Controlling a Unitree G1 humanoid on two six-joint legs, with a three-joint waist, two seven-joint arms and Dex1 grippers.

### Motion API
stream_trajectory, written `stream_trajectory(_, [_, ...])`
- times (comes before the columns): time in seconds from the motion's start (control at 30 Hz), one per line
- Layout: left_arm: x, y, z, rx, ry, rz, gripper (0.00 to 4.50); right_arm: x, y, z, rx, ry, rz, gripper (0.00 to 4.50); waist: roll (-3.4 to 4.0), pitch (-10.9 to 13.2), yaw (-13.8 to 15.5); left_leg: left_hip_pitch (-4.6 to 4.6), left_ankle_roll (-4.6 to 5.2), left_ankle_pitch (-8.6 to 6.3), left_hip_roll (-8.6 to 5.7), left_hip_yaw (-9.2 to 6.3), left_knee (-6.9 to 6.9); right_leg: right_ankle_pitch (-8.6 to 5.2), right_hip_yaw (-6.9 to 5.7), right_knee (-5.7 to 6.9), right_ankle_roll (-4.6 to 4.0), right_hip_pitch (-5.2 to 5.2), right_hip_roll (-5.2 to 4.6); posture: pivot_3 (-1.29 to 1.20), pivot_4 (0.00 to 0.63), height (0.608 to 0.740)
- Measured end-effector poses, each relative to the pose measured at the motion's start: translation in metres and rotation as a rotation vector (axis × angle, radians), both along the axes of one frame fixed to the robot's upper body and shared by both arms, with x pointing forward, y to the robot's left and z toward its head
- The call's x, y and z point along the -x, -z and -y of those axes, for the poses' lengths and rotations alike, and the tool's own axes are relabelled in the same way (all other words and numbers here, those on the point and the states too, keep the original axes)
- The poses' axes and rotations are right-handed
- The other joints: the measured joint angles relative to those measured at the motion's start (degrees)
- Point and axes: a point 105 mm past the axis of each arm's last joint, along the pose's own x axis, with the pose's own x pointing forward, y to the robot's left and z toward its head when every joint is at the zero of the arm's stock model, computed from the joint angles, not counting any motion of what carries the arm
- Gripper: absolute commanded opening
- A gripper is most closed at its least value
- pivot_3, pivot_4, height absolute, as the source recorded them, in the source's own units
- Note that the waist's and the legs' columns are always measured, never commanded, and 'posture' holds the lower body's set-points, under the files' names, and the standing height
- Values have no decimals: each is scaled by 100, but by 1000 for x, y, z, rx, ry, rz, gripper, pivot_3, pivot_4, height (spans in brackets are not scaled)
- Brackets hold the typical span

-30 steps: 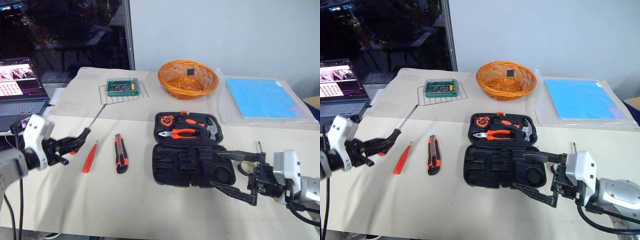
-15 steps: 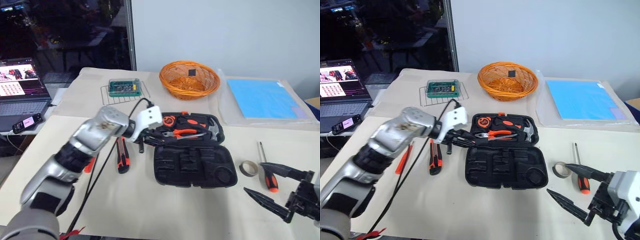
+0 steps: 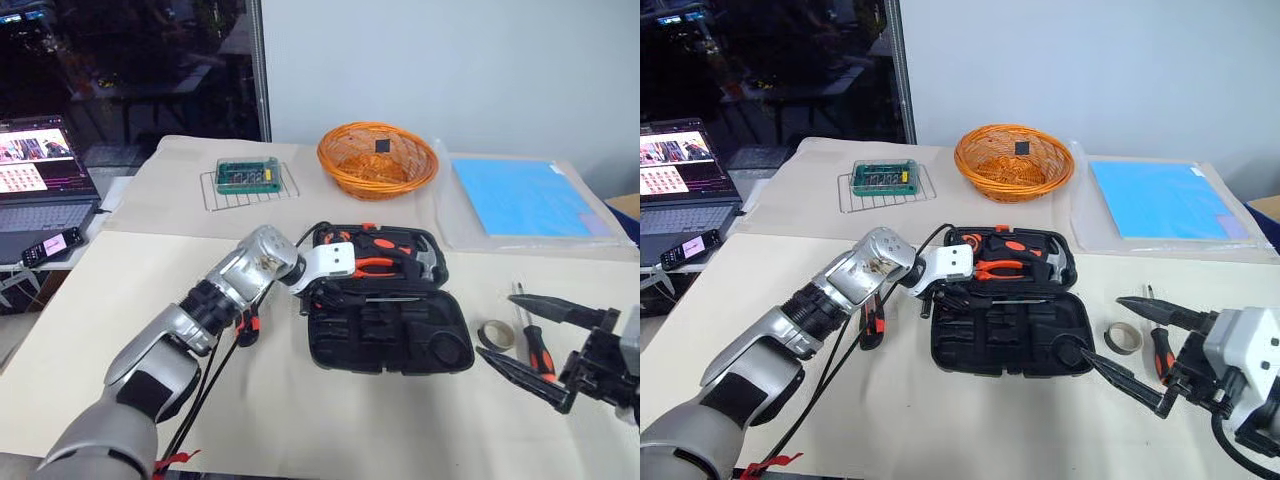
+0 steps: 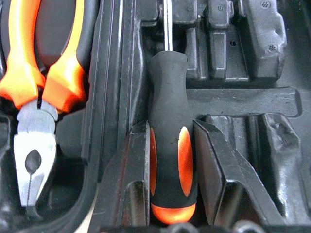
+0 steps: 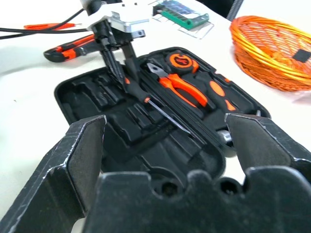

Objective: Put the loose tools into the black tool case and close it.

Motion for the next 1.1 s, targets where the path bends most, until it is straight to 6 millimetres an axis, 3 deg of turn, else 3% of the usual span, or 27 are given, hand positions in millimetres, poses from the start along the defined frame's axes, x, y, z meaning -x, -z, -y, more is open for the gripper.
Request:
stream_trajectory(0.07, [-2,1,2,-6,12,11,854,-1,-1,0,11,-11,-4,4500,0,0,3,0,3,-2,-1,-6,8,0,1,-1,2,8,0,0,150,740])
stream_trajectory(0.1, [-2,1,3,-7,19,14,1845,-3,-2,1,13,-12,-2,4500,0,0,4,0,4,-2,-3,-9,10,0,2,-1,2,9,-1,0,150,740])
stream_trajectory(0.13, [-3,1,2,-11,22,20,1954,-4,-3,2,18,-15,-5,4500,1,0,4,0,4,-2,-4,-9,10,0,4,-1,3,9,-3,0,150,740])
stream_trajectory(0.27, [-7,-11,-1,51,-14,16,3286,-4,-2,3,17,-19,-17,4500,1,0,11,-8,5,-1,-4,-13,9,0,2,2,5,1,-2,0,150,740])
stream_trajectory(0.37, [-7,-35,-8,135,-48,49,3286,-2,1,4,8,-8,-25,4500,2,0,0,-12,11,-4,-4,-16,4,-7,3,2,16,0,-1,0,150,740])
stream_trajectory(0.47, [-6,-49,-8,254,-99,42,2580,1,4,4,-11,14,-32,4500,3,-1,2,-11,16,-8,-7,-17,4,-4,3,4,27,2,-2,0,150,740])
stream_trajectory(0.67, [3,-45,21,521,-190,-34,210,7,0,3,-35,62,-9,4500,3,-1,69,-15,27,-14,-17,-25,23,-8,5,1,36,13,-11,0,150,740])
stream_trajectory(0.87, [-5,-15,37,625,-344,-19,69,17,2,1,-53,136,-4,4500,5,-3,74,-6,27,-14,-18,-26,29,-3,6,2,39,23,-14,0,150,740])
stream_trajectory(0.97, [-5,16,40,527,-395,1,69,19,3,1,-63,186,1,4500,14,-8,63,-5,27,-15,-18,-26,28,-3,7,2,39,22,-14,0,150,740])
stream_trajectory(1.1, [0,29,50,440,-337,64,69,23,4,-1,-58,219,-3,4500,25,-92,113,10,24,-23,-17,-33,25,-6,-2,-10,39,37,-19,0,150,740])
